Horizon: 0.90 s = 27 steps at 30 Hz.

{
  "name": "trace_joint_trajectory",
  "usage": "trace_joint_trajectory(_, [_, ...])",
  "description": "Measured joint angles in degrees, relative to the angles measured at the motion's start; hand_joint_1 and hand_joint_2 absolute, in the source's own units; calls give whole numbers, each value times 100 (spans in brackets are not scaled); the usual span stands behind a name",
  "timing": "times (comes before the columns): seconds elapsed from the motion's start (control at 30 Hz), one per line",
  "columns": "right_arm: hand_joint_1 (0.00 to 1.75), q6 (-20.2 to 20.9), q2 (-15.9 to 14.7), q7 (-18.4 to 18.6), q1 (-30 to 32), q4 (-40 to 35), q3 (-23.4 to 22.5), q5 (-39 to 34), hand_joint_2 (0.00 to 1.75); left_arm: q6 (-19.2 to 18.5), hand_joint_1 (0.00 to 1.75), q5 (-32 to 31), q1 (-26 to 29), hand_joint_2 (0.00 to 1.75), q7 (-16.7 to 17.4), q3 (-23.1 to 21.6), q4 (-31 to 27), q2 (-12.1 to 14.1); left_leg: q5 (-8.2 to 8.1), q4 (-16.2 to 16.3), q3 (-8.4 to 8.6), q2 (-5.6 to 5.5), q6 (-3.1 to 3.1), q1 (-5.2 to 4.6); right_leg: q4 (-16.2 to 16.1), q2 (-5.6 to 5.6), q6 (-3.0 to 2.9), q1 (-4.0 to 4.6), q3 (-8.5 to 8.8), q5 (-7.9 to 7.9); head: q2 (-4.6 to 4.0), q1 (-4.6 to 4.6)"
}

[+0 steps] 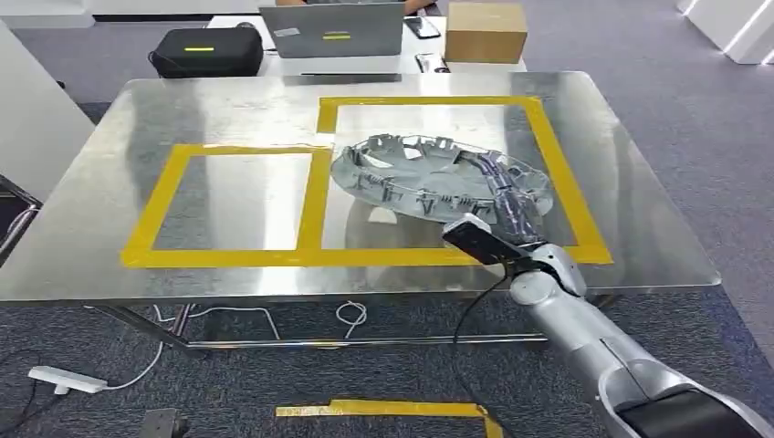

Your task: Take the parts from the cabinet and place them on the table.

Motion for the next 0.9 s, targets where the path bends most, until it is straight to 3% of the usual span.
trace_joint_trajectory(0.43, [0,-101,-53,-236,364,302,-20,-230,175,-13,0,59,236,0,-96,4,0,57,-4,0,0,1,-2,0,-1,5,0,0,-4,-2,0,-2])
trace_joint_trajectory(0.9, [0,-127,-219,-262,249,785,-192,-221,175,-20,0,98,316,0,-138,24,0,103,-3,0,0,0,-1,0,-1,2,0,0,-1,0,0,-2])
